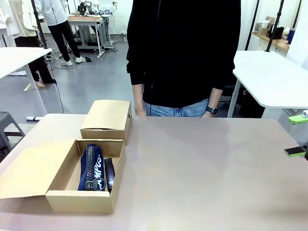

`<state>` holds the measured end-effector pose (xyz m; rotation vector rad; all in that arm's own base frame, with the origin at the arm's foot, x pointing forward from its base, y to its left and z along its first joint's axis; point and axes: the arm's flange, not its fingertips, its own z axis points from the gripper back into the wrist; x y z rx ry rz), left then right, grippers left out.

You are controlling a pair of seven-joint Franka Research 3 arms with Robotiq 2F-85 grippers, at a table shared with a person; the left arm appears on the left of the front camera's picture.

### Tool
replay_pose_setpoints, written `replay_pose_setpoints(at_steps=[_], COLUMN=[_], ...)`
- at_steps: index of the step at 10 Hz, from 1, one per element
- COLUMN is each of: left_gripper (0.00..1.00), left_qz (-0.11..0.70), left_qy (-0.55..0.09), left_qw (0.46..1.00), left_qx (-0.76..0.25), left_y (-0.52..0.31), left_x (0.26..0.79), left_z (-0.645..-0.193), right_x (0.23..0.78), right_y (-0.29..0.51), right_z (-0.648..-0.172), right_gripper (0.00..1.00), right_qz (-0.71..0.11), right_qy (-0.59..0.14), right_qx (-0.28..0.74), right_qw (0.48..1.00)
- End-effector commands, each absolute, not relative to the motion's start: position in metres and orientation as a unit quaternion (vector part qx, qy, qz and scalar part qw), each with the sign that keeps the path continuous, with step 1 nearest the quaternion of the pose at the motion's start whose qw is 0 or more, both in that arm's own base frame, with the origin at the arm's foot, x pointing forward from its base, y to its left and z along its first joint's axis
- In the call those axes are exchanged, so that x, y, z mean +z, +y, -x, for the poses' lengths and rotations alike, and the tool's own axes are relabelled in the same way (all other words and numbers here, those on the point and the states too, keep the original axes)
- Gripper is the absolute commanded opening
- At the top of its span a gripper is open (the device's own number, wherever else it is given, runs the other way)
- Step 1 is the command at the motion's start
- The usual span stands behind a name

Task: Place items inside the box.
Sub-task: Pick up a Pencil pouch or Stapler and place it inside the Mailer Box closest to the robot, then close the lid of the Mailer Box closest to the robot.

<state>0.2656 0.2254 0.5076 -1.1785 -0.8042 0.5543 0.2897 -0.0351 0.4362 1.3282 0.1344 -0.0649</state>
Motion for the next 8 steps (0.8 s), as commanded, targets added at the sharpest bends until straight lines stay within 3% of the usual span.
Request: replay_pose_setpoints(at_steps=[1,8], left_gripper=[1.00,1.00], left_qz=[0.539,0.539], left_qy=[-0.376,-0.376], left_qw=[0.714,0.714], left_qx=[0.242,0.242], left_y=[0.2228,0.2228], left_x=[0.5044,0.5044], left_z=[-0.2649,-0.2649], right_x=[0.4475,0.4475], right_y=[-0.0196,-0.0196], right_z=[-0.2923,-0.2923], right_gripper=[1.00,1.00], right_qz=[-0.622,-0.622], right_qy=[0.068,0.068], right_qx=[-0.024,-0.024], right_qw=[0.780,0.780])
